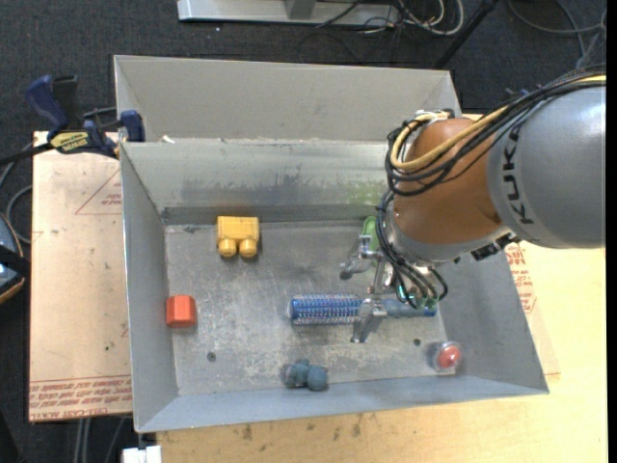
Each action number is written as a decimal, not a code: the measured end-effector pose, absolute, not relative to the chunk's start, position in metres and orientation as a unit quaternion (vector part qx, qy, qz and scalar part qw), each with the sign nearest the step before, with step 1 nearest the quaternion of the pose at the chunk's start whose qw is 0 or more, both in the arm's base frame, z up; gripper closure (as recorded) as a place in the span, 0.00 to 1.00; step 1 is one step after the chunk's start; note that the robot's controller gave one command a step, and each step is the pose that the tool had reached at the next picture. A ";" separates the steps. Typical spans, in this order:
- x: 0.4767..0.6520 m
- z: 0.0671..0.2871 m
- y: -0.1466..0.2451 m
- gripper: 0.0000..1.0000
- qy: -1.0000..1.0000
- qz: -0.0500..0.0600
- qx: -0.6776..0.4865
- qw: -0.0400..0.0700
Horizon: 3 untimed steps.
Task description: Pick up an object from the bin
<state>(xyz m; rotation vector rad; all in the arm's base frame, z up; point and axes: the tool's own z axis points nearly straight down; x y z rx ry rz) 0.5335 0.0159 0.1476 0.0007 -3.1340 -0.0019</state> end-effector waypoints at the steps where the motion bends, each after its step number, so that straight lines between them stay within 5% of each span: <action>1: 0.550 0.072 -0.002 0.00 -1.000 -0.001 0.013 -0.003; 2: 0.552 0.078 -0.001 1.00 -1.000 -0.001 0.013 -0.005; 3: 0.557 0.211 -0.002 1.00 -0.999 0.000 0.031 -0.004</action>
Offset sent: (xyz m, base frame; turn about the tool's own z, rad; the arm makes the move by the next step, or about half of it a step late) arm 0.0134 -0.0183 -0.0766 -0.0269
